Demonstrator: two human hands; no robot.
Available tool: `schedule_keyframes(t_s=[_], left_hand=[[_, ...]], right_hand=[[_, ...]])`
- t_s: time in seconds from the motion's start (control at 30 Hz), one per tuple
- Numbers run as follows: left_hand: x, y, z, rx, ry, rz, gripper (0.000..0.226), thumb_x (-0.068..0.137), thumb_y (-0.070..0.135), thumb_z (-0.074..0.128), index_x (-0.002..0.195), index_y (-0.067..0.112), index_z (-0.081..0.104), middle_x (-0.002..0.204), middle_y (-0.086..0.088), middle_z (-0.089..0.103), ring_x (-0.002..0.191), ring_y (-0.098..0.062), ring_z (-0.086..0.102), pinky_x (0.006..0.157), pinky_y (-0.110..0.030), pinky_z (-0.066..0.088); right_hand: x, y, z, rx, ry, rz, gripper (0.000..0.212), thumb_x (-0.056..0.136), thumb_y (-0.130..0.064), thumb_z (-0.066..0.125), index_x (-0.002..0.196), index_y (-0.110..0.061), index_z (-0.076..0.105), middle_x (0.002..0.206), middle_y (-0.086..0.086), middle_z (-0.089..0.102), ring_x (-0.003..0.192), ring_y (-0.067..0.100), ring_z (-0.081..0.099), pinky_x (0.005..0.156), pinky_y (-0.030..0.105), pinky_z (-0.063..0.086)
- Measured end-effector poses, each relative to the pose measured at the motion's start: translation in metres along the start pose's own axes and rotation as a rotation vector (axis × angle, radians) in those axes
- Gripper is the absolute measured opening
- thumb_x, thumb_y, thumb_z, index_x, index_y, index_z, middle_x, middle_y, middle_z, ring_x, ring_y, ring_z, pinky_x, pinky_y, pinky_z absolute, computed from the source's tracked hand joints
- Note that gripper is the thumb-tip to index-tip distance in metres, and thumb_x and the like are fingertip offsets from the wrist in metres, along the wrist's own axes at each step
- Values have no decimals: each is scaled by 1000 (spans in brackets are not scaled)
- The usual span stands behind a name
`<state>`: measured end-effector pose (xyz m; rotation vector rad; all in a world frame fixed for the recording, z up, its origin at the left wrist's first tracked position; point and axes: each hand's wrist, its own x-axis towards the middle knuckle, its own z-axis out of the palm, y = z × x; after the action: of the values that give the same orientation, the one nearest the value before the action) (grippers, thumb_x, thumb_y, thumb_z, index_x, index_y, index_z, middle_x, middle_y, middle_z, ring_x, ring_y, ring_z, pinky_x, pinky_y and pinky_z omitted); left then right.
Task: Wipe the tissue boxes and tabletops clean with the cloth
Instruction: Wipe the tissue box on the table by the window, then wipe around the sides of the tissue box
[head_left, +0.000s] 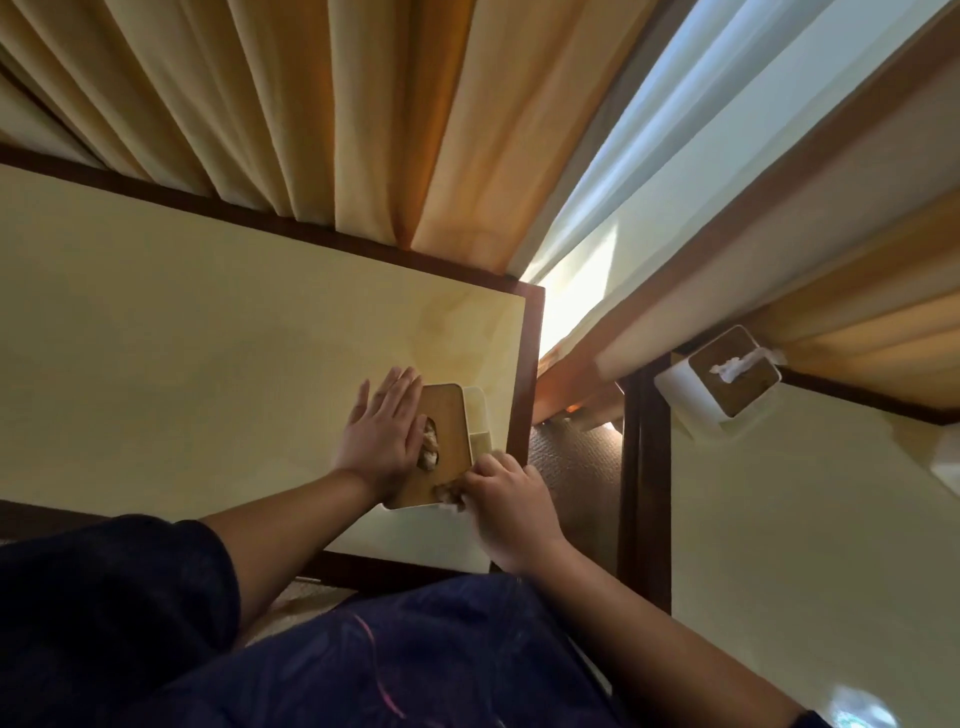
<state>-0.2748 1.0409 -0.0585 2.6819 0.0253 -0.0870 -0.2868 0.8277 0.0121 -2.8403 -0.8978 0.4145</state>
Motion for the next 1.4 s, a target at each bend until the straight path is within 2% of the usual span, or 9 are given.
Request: schedule_keyframes(t_s=[0.1, 0.23, 0.43, 0.6, 0.7, 0.87, 1.17, 1.3, 1.4], left_hand=[[0, 2, -1, 3, 7, 2, 71, 104, 48, 13, 163, 11, 27, 171, -4, 25, 160, -19, 8, 129, -43, -3], [-1, 2, -1, 12, 23, 5, 68, 105, 47, 16, 162, 11, 29, 169, -5, 28, 160, -19, 10, 129, -46, 3], [-1, 2, -3, 41, 2, -1, 67, 106, 46, 17, 163, 12, 26, 171, -3, 24, 160, -17, 6, 130, -46, 1], [-1, 6, -4, 41, -19, -31, 69, 106, 49, 17, 164, 13, 23, 172, -3, 19, 160, -15, 1, 130, -47, -2], [-4, 19, -5, 42, 15, -101, 70, 105, 52, 18, 164, 14, 20, 174, -5, 11, 160, -18, -2, 130, -45, -4], [-17, 64, 5, 3, 60, -245, 75, 104, 54, 27, 166, 16, 9, 175, -2, -1, 160, -17, -8, 130, -42, -6], [-11, 71, 17, 123, 50, -301, 84, 100, 59, 30, 166, 14, 6, 175, -2, 1, 160, -14, -7, 130, -43, -7], [-7, 64, 11, 128, 12, -289, 90, 98, 62, 33, 166, 15, 0, 175, -4, -3, 160, -17, -10, 130, -44, -6], [3, 54, 1, 214, -31, -205, 95, 96, 66, 35, 166, 13, -3, 174, -5, -4, 160, -15, -11, 129, -41, -8]], right_hand=[[2, -2, -5, 63, -21, 31, 26, 98, -42, 58, 115, -29, 74, 113, -4, 61, 108, 21, 56, 77, 36, 47], [-7, -12, 12, 77, 90, 100, 45, 83, -64, 64, 102, -24, 59, 103, -5, 64, 99, 20, 59, 64, 32, 49], [-18, -6, 28, 205, 244, 131, 29, 85, -35, 82, 107, -24, 66, 106, -3, 69, 93, 23, 65, 62, 33, 56], [-34, 9, 26, 798, 269, 337, 28, 94, -12, 74, 119, -26, 73, 110, -12, 72, 94, 3, 70, 82, 20, 59], [-32, 30, 17, 1232, 224, 628, 18, 97, -15, 75, 114, -18, 75, 92, -4, 79, 85, 8, 75, 79, 27, 63], [-22, 73, 6, 1433, 161, 757, 11, 102, -23, 68, 106, -27, 78, 94, -7, 80, 91, 10, 76, 87, 42, 65], [20, 134, 3, 1142, 170, 528, 29, 105, -30, 65, 128, -16, 75, 105, -8, 76, 96, 5, 72, 89, 32, 62], [45, 112, 27, 1179, 20, 415, 28, 103, -31, 67, 127, -18, 76, 113, -4, 76, 101, 12, 71, 92, 40, 63], [48, 97, 44, 1295, 63, 408, 27, 103, -30, 67, 125, -19, 77, 104, -3, 78, 94, 12, 74, 85, 40, 65]])
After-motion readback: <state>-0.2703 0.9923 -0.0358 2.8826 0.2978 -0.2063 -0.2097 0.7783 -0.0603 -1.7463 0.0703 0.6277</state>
